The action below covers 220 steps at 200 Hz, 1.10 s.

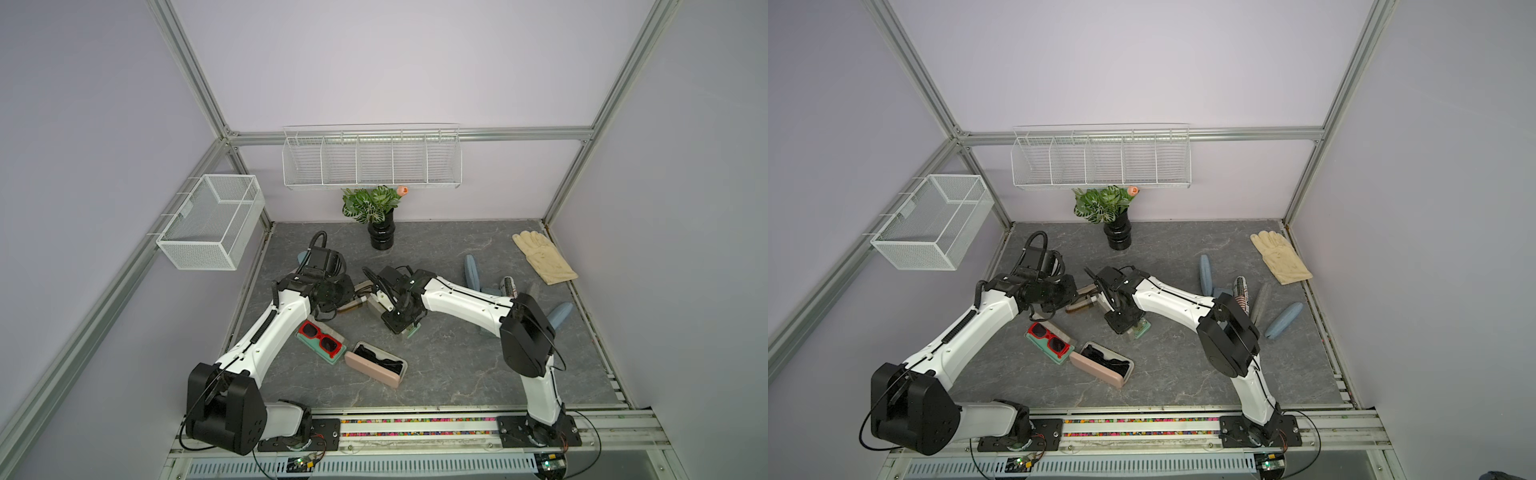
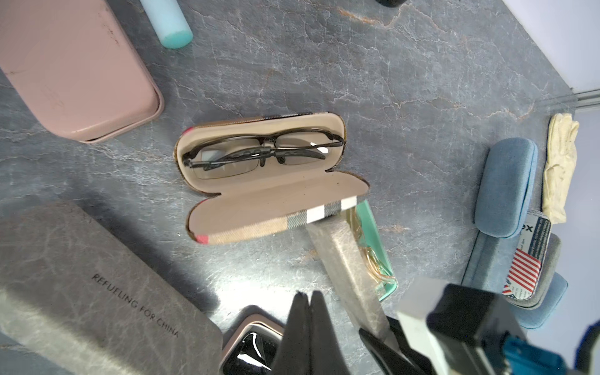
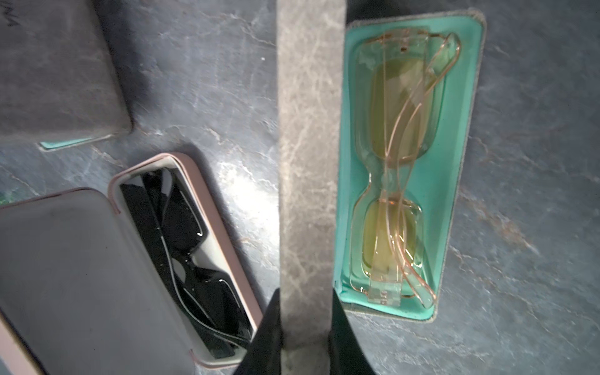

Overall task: Close the glasses case
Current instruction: Move the glasses case to the center of the board.

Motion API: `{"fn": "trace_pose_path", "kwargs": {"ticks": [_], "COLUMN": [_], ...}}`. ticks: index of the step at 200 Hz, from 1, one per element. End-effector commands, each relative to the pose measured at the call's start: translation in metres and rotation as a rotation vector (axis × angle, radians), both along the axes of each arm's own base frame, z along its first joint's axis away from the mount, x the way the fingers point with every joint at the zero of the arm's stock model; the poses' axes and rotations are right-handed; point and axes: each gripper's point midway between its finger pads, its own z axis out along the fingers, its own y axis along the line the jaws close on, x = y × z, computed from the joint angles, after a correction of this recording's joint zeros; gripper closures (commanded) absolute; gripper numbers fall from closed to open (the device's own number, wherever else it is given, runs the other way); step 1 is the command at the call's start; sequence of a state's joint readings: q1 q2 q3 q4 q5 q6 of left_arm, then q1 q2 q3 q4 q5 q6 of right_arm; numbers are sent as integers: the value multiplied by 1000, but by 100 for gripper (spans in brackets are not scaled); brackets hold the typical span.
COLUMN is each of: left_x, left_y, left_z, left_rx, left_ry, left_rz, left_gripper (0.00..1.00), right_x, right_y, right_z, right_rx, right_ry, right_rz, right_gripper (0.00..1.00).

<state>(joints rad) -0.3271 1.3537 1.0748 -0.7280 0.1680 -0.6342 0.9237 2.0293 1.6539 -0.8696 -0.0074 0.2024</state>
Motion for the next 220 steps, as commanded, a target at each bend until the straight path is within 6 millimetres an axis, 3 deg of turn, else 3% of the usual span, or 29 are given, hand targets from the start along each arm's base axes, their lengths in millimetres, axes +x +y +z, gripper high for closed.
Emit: {"fn": "trace_pose_path", "kwargs": {"ticks": [1, 52, 99, 150, 220], "left_x": [3, 5, 6, 7, 14], "left_y": [-3, -7, -15, -42, -85], "left_z": [-6, -10, -13, -18, -21], "left_rx": [-16, -36, -63, -66, -57], "left_ry": [6, 11, 17, 27, 32], "left_rz": [-10, -18, -31, -85, -159], "left_gripper": [100, 100, 100, 100, 100], "right_x": [9, 31, 46, 58, 60], "right_y": [-25, -60, -77, -76, -81], "right_z": [3, 3, -2, -3, 13], "right_rx": [-27, -22, -37, -25, -15], "right_ry": [-13, -18, -27, -23, -54], "right_rz": [-99, -297, -417, -473, -469], "right_gripper": [85, 84, 84, 79, 59]}}
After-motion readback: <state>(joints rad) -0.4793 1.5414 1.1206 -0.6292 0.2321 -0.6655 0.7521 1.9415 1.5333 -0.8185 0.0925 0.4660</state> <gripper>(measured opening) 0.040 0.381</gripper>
